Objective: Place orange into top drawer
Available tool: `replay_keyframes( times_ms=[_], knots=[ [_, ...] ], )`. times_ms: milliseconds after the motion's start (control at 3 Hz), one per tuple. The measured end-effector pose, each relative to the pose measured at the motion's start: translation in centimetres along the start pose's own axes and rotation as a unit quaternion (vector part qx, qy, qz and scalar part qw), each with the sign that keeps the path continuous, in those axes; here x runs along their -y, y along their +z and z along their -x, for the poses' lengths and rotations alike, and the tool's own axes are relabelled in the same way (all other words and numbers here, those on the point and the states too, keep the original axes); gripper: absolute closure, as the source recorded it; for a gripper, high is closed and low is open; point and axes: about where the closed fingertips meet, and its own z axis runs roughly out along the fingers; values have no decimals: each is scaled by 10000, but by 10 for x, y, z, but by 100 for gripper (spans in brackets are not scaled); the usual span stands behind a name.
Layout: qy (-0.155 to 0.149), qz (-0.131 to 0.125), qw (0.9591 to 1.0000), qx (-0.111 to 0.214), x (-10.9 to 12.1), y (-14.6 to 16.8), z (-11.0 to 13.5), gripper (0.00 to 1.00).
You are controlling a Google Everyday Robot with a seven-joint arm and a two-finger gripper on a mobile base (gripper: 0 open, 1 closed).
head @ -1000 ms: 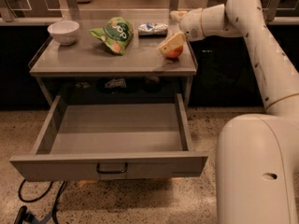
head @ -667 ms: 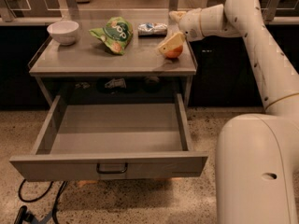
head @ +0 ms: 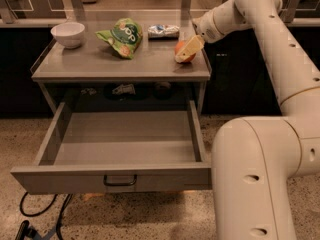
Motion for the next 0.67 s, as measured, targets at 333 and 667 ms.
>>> replay_keyframes(
  times_ms=[333,667],
  knots=[
    [86,-135,9996,-227,8,-7,-11,0],
    [150,-61,9997,-177,6,-1,-14,0]
  ],
)
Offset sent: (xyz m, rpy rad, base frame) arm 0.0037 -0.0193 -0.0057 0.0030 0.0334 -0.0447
